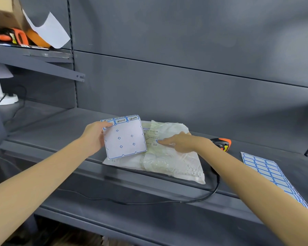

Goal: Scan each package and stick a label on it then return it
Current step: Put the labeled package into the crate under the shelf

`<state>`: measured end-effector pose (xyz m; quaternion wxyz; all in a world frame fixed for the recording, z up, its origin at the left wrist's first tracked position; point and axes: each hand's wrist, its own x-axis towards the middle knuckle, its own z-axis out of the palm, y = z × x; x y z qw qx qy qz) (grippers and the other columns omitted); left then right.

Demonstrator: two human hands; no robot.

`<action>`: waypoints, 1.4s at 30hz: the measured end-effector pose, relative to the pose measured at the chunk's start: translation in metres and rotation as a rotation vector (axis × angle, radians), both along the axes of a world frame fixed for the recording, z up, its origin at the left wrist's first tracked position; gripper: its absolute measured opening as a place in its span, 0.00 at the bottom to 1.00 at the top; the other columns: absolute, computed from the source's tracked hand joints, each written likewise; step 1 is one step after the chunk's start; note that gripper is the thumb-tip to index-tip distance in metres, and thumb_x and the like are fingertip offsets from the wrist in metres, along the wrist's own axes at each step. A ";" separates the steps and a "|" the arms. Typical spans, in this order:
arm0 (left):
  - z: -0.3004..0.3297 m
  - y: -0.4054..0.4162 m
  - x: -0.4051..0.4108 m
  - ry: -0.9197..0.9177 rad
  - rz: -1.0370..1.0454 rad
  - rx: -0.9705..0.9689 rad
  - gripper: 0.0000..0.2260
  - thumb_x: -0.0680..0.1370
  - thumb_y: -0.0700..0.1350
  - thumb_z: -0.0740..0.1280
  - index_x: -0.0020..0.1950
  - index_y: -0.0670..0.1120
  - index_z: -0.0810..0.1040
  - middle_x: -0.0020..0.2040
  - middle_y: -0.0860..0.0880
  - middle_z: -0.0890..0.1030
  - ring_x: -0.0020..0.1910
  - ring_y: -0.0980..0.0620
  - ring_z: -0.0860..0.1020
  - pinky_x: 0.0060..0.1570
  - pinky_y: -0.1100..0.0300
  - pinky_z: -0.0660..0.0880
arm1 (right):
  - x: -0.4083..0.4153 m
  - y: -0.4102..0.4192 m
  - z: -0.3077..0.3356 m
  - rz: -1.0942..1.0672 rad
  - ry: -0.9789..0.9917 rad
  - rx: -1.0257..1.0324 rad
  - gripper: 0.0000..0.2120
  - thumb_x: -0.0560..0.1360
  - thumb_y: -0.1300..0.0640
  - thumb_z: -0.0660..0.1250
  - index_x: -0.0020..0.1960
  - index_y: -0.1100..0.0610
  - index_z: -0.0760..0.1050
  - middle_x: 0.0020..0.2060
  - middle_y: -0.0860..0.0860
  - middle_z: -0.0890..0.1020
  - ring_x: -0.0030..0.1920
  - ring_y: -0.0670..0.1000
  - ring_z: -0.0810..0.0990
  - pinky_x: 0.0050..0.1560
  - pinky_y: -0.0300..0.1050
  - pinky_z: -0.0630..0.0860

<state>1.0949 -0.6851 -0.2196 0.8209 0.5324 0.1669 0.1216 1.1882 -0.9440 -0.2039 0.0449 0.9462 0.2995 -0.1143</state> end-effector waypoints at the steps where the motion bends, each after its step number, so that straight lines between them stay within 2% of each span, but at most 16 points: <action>1: 0.001 -0.001 0.000 -0.003 -0.003 0.001 0.15 0.78 0.35 0.62 0.64 0.36 0.74 0.58 0.39 0.80 0.41 0.47 0.81 0.36 0.57 0.76 | -0.003 -0.001 0.002 0.010 0.036 0.035 0.37 0.76 0.70 0.45 0.73 0.35 0.60 0.74 0.44 0.64 0.68 0.55 0.65 0.69 0.44 0.60; 4: 0.007 -0.007 -0.002 -0.025 -0.025 0.003 0.15 0.78 0.35 0.62 0.65 0.36 0.74 0.58 0.39 0.80 0.41 0.47 0.81 0.37 0.56 0.76 | -0.007 -0.007 0.010 -0.065 0.150 0.526 0.24 0.80 0.68 0.51 0.70 0.52 0.71 0.70 0.47 0.71 0.71 0.48 0.67 0.64 0.36 0.62; 6: 0.014 -0.016 -0.001 -0.041 -0.055 -0.009 0.16 0.78 0.35 0.62 0.66 0.35 0.73 0.60 0.39 0.79 0.45 0.45 0.80 0.40 0.55 0.76 | -0.010 -0.009 0.019 -0.158 0.218 0.897 0.16 0.82 0.59 0.56 0.67 0.56 0.74 0.64 0.49 0.77 0.68 0.48 0.71 0.62 0.39 0.65; 10: 0.032 -0.051 0.007 -0.078 -0.143 -0.019 0.16 0.78 0.34 0.62 0.66 0.36 0.72 0.61 0.39 0.79 0.48 0.43 0.80 0.38 0.57 0.78 | -0.012 -0.012 0.040 -0.302 0.457 1.174 0.24 0.80 0.39 0.56 0.64 0.56 0.75 0.57 0.50 0.82 0.60 0.49 0.78 0.63 0.45 0.71; 13: 0.045 -0.087 0.015 -0.123 -0.212 0.031 0.11 0.78 0.33 0.62 0.61 0.39 0.74 0.56 0.40 0.80 0.43 0.45 0.80 0.34 0.60 0.78 | -0.013 -0.023 0.049 -0.310 0.492 1.369 0.17 0.78 0.48 0.65 0.60 0.59 0.78 0.54 0.53 0.84 0.52 0.50 0.83 0.57 0.46 0.77; 17: 0.046 -0.117 0.027 -0.111 -0.323 0.197 0.05 0.79 0.38 0.65 0.55 0.41 0.76 0.51 0.43 0.80 0.43 0.46 0.78 0.50 0.52 0.78 | -0.011 -0.069 0.055 -0.321 0.391 1.503 0.10 0.76 0.61 0.68 0.57 0.60 0.79 0.47 0.53 0.86 0.42 0.50 0.84 0.41 0.43 0.81; 19: 0.039 -0.114 0.034 -0.012 -0.272 0.448 0.04 0.79 0.43 0.67 0.49 0.45 0.74 0.47 0.46 0.76 0.44 0.48 0.75 0.52 0.53 0.76 | -0.009 -0.111 0.059 -0.374 0.350 1.550 0.08 0.77 0.62 0.66 0.55 0.60 0.79 0.45 0.52 0.86 0.41 0.49 0.85 0.38 0.42 0.81; 21: 0.029 -0.101 0.040 0.118 -0.139 0.725 0.07 0.76 0.46 0.70 0.49 0.45 0.74 0.42 0.47 0.71 0.40 0.49 0.71 0.42 0.57 0.71 | -0.007 -0.165 0.057 -0.455 0.355 1.545 0.08 0.78 0.62 0.64 0.55 0.60 0.78 0.46 0.54 0.86 0.42 0.50 0.85 0.38 0.42 0.81; 22: 0.024 -0.093 0.041 0.190 -0.087 0.807 0.14 0.76 0.46 0.70 0.57 0.42 0.74 0.45 0.45 0.73 0.44 0.48 0.73 0.42 0.58 0.70 | -0.007 -0.192 0.054 -0.512 0.370 1.523 0.08 0.79 0.62 0.62 0.54 0.61 0.78 0.46 0.54 0.86 0.42 0.50 0.85 0.38 0.43 0.81; 25: 0.011 -0.074 0.043 0.416 -0.063 0.987 0.36 0.73 0.52 0.73 0.73 0.39 0.60 0.68 0.40 0.68 0.66 0.39 0.69 0.62 0.50 0.70 | -0.011 -0.264 0.033 -0.757 0.328 1.393 0.07 0.79 0.63 0.60 0.49 0.61 0.77 0.37 0.54 0.86 0.33 0.49 0.84 0.32 0.42 0.81; 28: 0.004 -0.068 0.044 0.496 -0.152 1.088 0.38 0.72 0.54 0.74 0.73 0.38 0.61 0.71 0.41 0.66 0.68 0.40 0.69 0.64 0.49 0.69 | -0.014 -0.309 0.003 -0.967 0.142 1.165 0.03 0.77 0.66 0.65 0.49 0.64 0.77 0.34 0.56 0.82 0.30 0.53 0.80 0.35 0.43 0.77; 30: 0.003 -0.066 0.044 0.536 -0.162 1.109 0.37 0.71 0.54 0.75 0.72 0.38 0.64 0.70 0.41 0.68 0.67 0.39 0.70 0.65 0.48 0.68 | -0.014 -0.322 -0.013 -1.051 -0.005 0.973 0.02 0.74 0.66 0.69 0.44 0.65 0.77 0.32 0.58 0.76 0.30 0.53 0.71 0.34 0.42 0.68; 32: 0.001 -0.065 0.043 0.545 -0.155 1.110 0.37 0.71 0.53 0.76 0.71 0.38 0.65 0.69 0.41 0.70 0.66 0.40 0.71 0.63 0.51 0.70 | -0.013 -0.325 -0.024 -1.103 -0.117 0.730 0.10 0.73 0.63 0.72 0.37 0.64 0.73 0.32 0.58 0.73 0.32 0.54 0.69 0.34 0.44 0.63; 34: -0.003 -0.062 0.042 0.533 -0.150 1.050 0.35 0.70 0.50 0.77 0.70 0.36 0.67 0.68 0.40 0.71 0.66 0.41 0.72 0.57 0.54 0.70 | -0.015 -0.315 -0.029 -1.141 -0.204 0.481 0.12 0.72 0.57 0.73 0.44 0.65 0.74 0.42 0.61 0.77 0.44 0.58 0.76 0.41 0.46 0.70; 36: -0.005 -0.058 0.040 0.511 -0.163 0.944 0.36 0.68 0.48 0.79 0.69 0.36 0.67 0.68 0.41 0.72 0.66 0.41 0.71 0.53 0.55 0.69 | -0.014 -0.306 -0.034 -1.165 -0.286 0.384 0.23 0.72 0.55 0.72 0.59 0.66 0.69 0.57 0.65 0.74 0.60 0.63 0.72 0.57 0.51 0.70; 42: 0.002 -0.046 0.039 0.538 -0.250 0.848 0.39 0.65 0.48 0.80 0.70 0.36 0.68 0.69 0.41 0.71 0.68 0.41 0.70 0.68 0.49 0.67 | -0.007 -0.260 -0.029 -1.014 -0.405 0.502 0.25 0.75 0.54 0.67 0.69 0.62 0.65 0.63 0.65 0.70 0.64 0.65 0.66 0.63 0.54 0.65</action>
